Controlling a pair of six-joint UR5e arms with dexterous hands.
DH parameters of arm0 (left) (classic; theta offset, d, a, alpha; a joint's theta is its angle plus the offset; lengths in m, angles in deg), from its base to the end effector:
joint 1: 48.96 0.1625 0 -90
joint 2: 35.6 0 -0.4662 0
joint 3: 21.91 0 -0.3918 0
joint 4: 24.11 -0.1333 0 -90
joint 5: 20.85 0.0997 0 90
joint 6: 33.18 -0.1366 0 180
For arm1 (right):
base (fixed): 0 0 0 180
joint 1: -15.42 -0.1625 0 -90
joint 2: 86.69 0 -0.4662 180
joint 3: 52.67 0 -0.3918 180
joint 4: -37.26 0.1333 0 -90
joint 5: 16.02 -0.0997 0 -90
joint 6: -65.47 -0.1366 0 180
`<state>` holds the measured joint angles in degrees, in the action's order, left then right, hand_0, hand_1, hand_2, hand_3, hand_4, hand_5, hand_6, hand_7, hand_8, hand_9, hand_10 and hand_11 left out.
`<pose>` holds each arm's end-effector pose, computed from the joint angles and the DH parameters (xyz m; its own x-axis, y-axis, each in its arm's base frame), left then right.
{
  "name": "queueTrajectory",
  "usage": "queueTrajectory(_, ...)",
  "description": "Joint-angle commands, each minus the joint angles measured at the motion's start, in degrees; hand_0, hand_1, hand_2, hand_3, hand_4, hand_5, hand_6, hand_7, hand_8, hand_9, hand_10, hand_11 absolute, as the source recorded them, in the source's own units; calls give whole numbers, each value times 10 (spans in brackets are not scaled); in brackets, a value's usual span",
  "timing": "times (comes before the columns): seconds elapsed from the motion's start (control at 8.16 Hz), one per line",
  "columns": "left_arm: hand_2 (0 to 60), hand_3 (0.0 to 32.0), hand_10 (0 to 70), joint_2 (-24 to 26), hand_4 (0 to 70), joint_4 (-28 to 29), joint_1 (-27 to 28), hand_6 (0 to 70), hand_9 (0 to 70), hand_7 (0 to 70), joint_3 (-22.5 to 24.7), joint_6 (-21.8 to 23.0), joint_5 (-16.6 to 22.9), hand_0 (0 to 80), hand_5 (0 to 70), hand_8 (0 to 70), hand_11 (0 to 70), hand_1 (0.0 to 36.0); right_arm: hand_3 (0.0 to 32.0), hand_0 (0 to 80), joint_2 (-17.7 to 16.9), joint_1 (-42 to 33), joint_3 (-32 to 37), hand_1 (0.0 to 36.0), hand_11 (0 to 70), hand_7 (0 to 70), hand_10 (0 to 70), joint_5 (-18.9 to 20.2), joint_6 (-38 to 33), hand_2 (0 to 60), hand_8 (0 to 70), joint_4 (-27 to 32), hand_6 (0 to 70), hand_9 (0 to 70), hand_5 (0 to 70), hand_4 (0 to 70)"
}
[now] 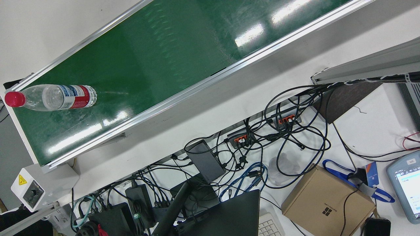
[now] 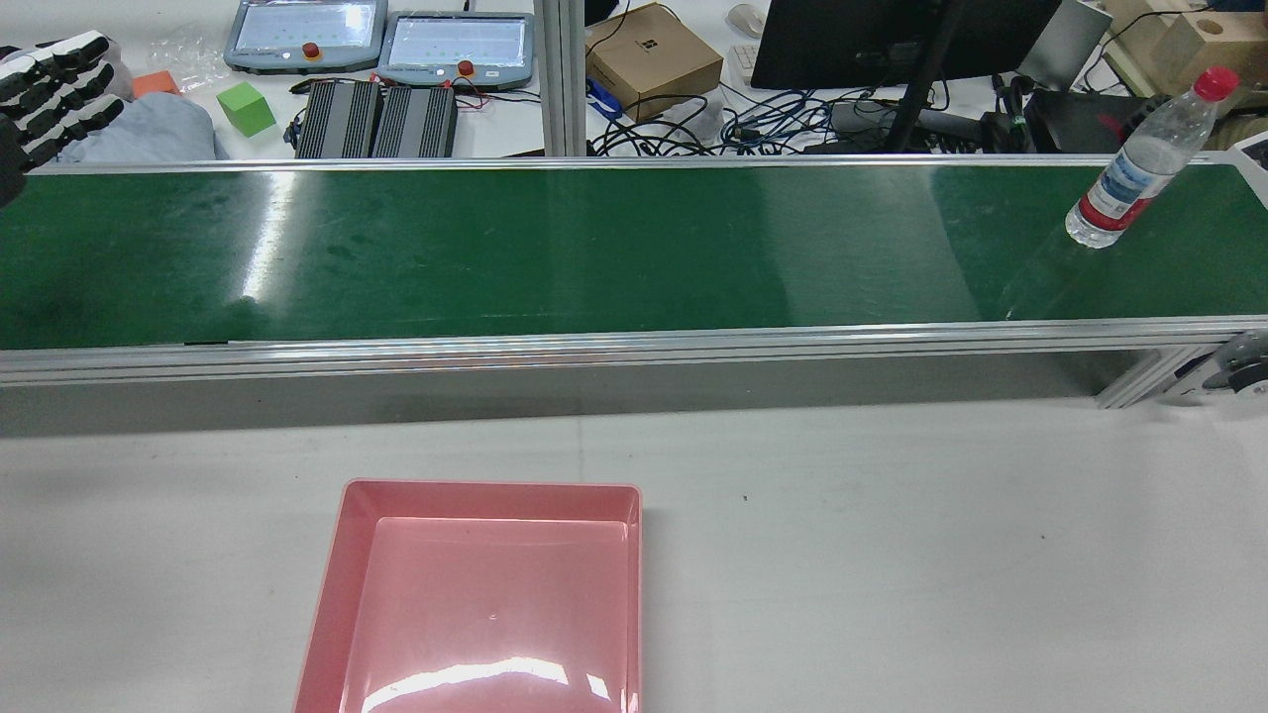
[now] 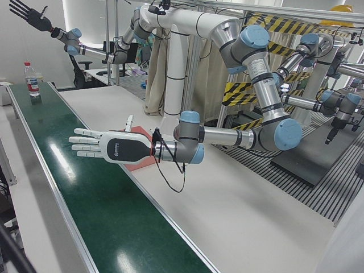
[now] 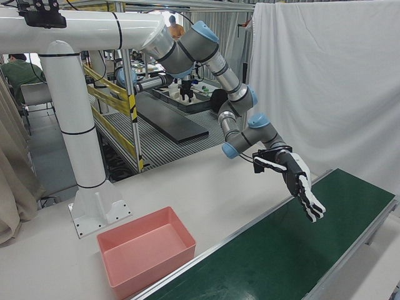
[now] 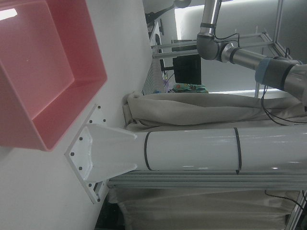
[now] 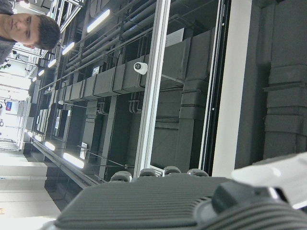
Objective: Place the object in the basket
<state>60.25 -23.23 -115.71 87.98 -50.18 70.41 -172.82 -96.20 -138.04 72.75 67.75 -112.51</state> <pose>0.1042 -0.5726 0.4841 -0.9227 -0.2743 -0.2708 0.0971 0.5144 -0.8521 0.3445 -0.4994 0.6524 -0.9146 -0.4036 0.0241 -0.2178 0.4416 -0.8703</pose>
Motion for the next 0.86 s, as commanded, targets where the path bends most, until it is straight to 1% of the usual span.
queueTrajectory(0.0, 0, 0, 40, -3, 114, -4, -1, 0, 12, 0, 10, 1, 0, 429, 64, 22, 59, 0, 0, 0, 0, -1, -1, 0, 0, 0, 0, 0, 0, 0, 0, 0, 0, 0, 0, 0)
queueTrajectory(0.12, 0, 0, 40, -4, 113, -11, -2, 0, 13, 0, 22, 2, 0, 430, 62, 23, 59, 0, 0, 0, 0, 0, -1, 0, 0, 0, 0, 0, 0, 0, 0, 0, 0, 0, 0, 0)
queueTrajectory(0.49, 0, 0, 41, -6, 115, -12, -2, 0, 14, 0, 23, 2, 1, 430, 68, 24, 61, 0, 0, 0, 0, 0, -1, 0, 0, 0, 0, 0, 0, 0, 0, 0, 0, 0, 0, 0)
queueTrajectory(0.74, 0, 0, 38, -9, 94, -12, -1, 0, 8, 0, 23, 2, 0, 417, 68, 13, 57, 0, 0, 0, 0, 0, -1, 0, 0, 0, 0, 0, 0, 0, 0, 0, 0, 0, 0, 0)
